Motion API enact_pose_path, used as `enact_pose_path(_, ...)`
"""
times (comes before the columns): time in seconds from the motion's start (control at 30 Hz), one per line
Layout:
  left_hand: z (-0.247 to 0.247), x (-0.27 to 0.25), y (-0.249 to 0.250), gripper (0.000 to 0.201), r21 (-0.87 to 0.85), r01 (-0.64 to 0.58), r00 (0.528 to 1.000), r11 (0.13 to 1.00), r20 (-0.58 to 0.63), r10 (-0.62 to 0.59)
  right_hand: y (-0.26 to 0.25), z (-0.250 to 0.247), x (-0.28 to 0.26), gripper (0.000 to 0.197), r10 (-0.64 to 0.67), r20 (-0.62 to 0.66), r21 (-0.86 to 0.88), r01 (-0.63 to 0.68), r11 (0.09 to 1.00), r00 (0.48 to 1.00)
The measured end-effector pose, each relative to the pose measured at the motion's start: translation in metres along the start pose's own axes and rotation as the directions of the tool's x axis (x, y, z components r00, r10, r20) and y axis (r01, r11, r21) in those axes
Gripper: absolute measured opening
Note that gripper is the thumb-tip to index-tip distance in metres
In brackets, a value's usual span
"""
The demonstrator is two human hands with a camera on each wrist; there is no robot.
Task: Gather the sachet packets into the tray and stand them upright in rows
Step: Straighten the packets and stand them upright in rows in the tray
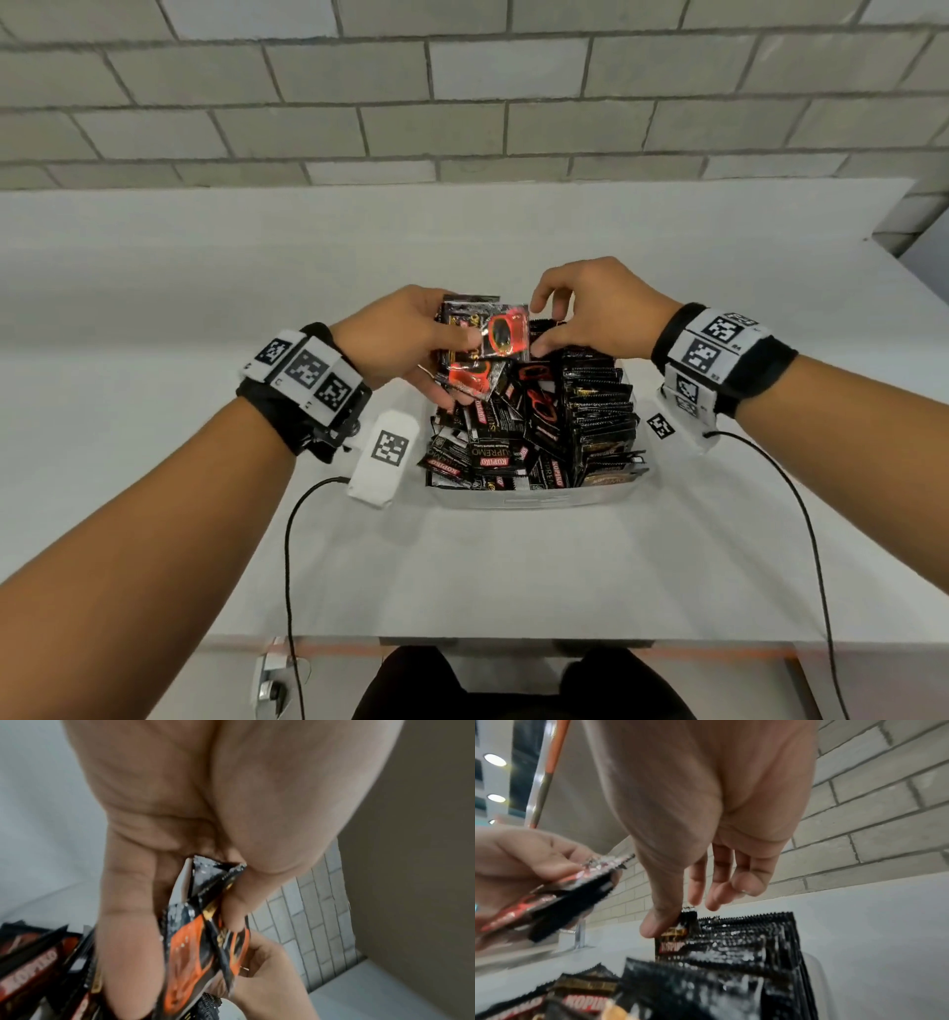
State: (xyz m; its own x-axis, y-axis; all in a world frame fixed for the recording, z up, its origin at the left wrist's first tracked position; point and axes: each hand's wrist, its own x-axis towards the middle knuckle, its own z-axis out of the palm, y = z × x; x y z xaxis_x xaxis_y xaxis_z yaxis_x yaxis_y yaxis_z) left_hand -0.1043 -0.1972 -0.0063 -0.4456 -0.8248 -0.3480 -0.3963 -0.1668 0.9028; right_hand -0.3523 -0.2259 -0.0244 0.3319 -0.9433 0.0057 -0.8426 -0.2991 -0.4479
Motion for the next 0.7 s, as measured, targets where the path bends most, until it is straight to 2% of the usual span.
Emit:
enact_pose_path(0.07, 0.000, -0.001, -0.003, 0.028, -0.119, 0.007, 1.000, 0.993, -0.022, -0.009, 0.000, -0.003, -0.002, 0.046, 0.007, -0.020, 0.053, -0.006, 0.999, 1.000)
enact_pose_path(0.13, 0.004, -0.002, -0.006, 0.029, -0.211, -0.008, 1.000, 0.977, -0.030, 0.001, -0.002, -0.008, -0.006, 0.034, 0.020, -0.079, 0.119, -0.011, 0.993, 0.997)
enact_pose_path(0.2, 0.008, -0.002, -0.009, 0.030, -0.289, -0.042, 0.999, 0.957, -0.043, 0.030, -0.010, -0.014, -0.011, 0.024, 0.055, -0.166, 0.236, -0.014, 0.972, 0.985)
enact_pose_path(0.23, 0.010, -0.002, -0.009, 0.032, -0.318, -0.057, 0.998, 0.947, -0.050, 0.043, -0.015, -0.016, -0.014, 0.027, 0.074, -0.187, 0.311, -0.013, 0.950, 0.980)
enact_pose_path(0.3, 0.015, -0.003, -0.010, 0.036, -0.344, -0.083, 0.996, 0.935, -0.045, 0.071, -0.027, -0.020, -0.021, 0.033, 0.081, -0.148, 0.415, -0.012, 0.910, 0.986)
enact_pose_path(0.4, 0.023, -0.003, -0.010, 0.041, -0.345, -0.113, 0.993, 0.932, -0.013, 0.116, -0.036, -0.016, -0.026, 0.028, 0.036, -0.032, 0.420, -0.019, 0.907, 0.999)
enact_pose_path(0.5, 0.027, -0.005, -0.012, 0.047, -0.364, -0.151, 0.988, 0.919, -0.016, 0.156, -0.034, -0.015, -0.027, 0.026, 0.058, -0.013, 0.462, -0.046, 0.886, 0.998)
enact_pose_path(0.6, 0.024, -0.004, -0.016, 0.044, -0.403, -0.187, 0.982, 0.896, -0.087, 0.166, -0.031, -0.018, -0.031, 0.033, 0.109, 0.043, 0.536, -0.114, 0.836, 0.993)
enact_pose_path(0.7, 0.018, -0.005, -0.019, 0.038, -0.413, -0.219, 0.969, 0.884, -0.198, 0.148, -0.031, -0.016, -0.036, 0.040, 0.082, 0.145, 0.547, -0.150, 0.823, 0.986)
